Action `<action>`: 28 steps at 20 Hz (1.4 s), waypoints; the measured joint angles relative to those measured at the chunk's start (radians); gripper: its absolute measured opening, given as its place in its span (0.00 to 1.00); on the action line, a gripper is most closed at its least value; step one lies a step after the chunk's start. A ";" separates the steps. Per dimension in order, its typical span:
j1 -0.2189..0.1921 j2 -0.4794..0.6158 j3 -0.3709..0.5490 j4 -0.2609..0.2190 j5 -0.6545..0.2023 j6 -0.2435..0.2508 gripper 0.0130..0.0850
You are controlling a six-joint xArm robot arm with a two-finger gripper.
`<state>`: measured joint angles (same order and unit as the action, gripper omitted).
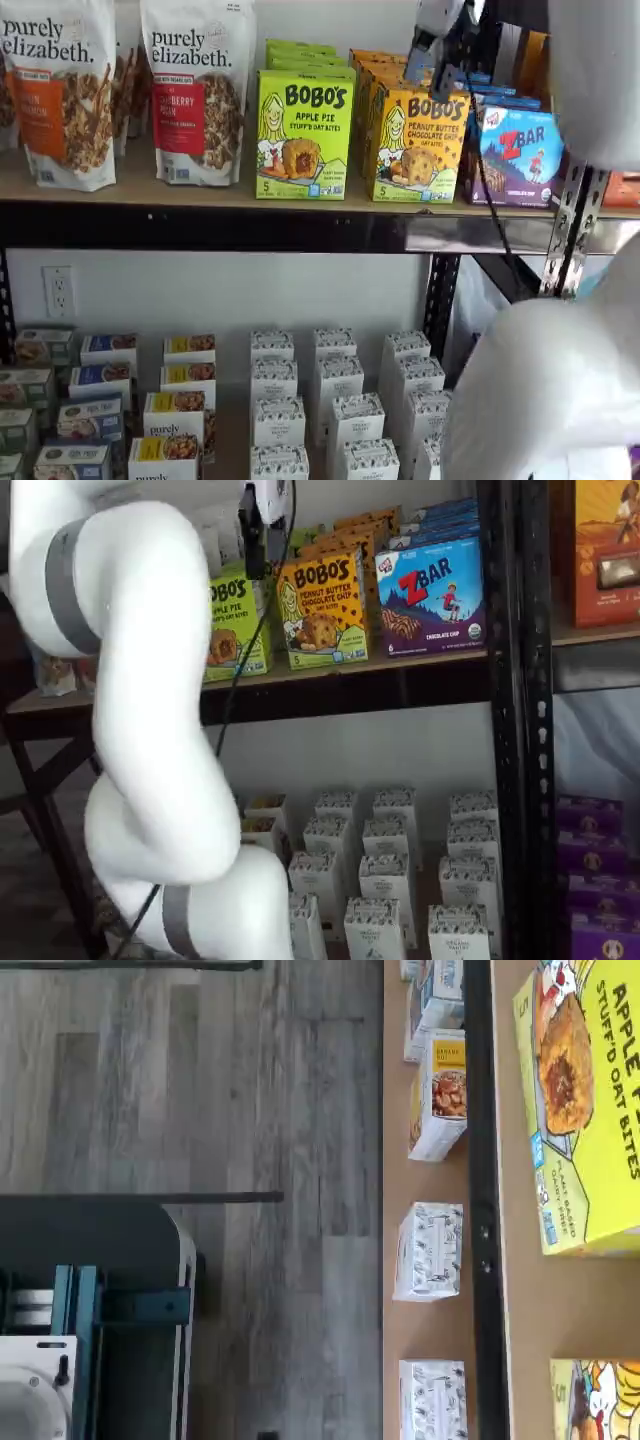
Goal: Pick up the orange box on the top shelf, the fifth box from the left
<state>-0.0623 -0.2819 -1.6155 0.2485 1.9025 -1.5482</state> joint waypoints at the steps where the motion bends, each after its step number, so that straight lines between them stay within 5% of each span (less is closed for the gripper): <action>1: 0.002 -0.010 0.012 -0.010 -0.011 -0.002 1.00; 12: -0.024 -0.056 0.073 0.010 -0.045 -0.024 1.00; 25: -0.067 0.066 -0.052 0.053 -0.039 -0.051 1.00; 28: -0.094 0.091 -0.073 0.092 -0.043 -0.065 1.00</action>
<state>-0.1560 -0.1908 -1.6882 0.3407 1.8599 -1.6128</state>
